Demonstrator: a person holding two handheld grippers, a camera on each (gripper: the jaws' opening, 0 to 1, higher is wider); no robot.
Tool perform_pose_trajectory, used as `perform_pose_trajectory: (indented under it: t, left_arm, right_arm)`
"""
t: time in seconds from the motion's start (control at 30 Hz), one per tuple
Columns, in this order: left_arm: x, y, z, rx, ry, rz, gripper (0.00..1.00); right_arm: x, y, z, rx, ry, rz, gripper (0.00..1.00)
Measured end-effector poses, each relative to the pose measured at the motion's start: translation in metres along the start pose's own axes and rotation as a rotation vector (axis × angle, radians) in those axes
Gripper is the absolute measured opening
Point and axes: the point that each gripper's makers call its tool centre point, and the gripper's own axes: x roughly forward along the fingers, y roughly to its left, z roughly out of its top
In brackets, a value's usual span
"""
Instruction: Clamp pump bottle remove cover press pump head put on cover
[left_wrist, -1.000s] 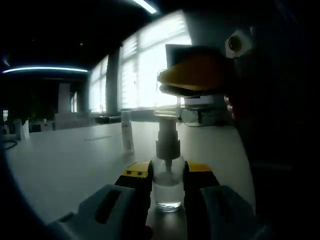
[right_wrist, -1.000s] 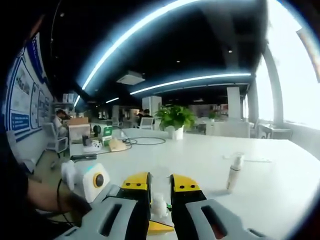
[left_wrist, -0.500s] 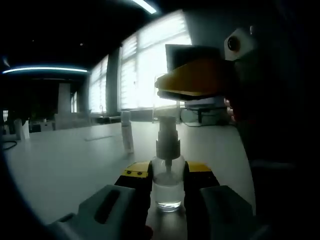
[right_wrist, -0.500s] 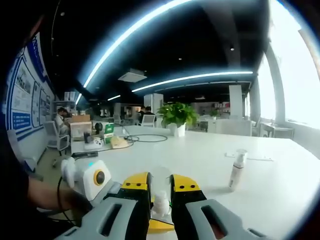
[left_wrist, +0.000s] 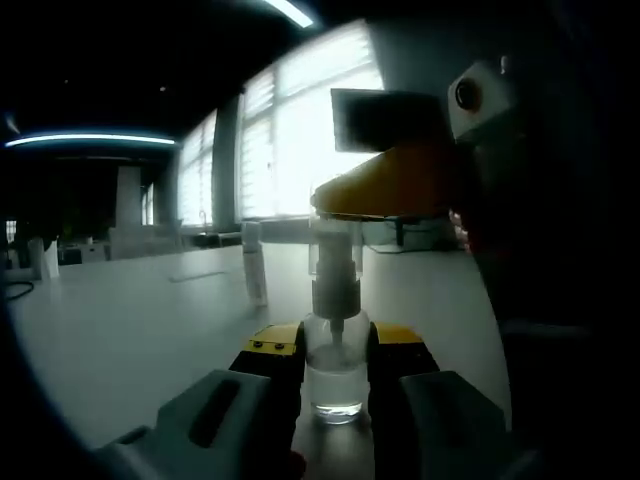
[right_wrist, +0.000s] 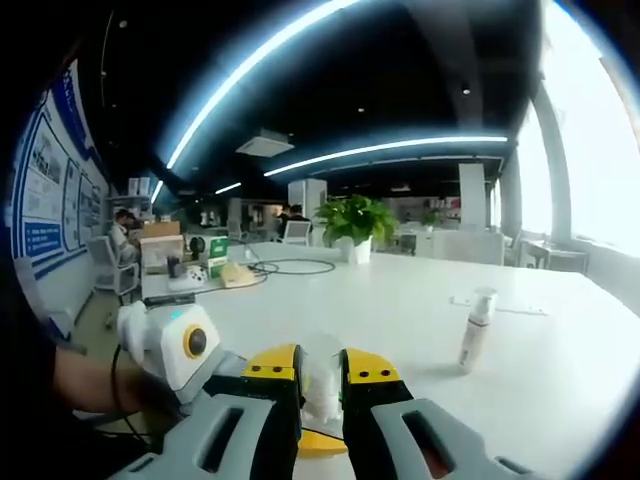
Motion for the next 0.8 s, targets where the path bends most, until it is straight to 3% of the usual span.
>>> perform_pose_trajectory:
  t: [0.8]
  left_arm:
    - [0.0005,-0.0013,0.0002,0.001,0.0,-0.002,0.15]
  right_arm:
    - [0.001,0.0016,-0.0105,-0.036,0.026,-0.01,0.1]
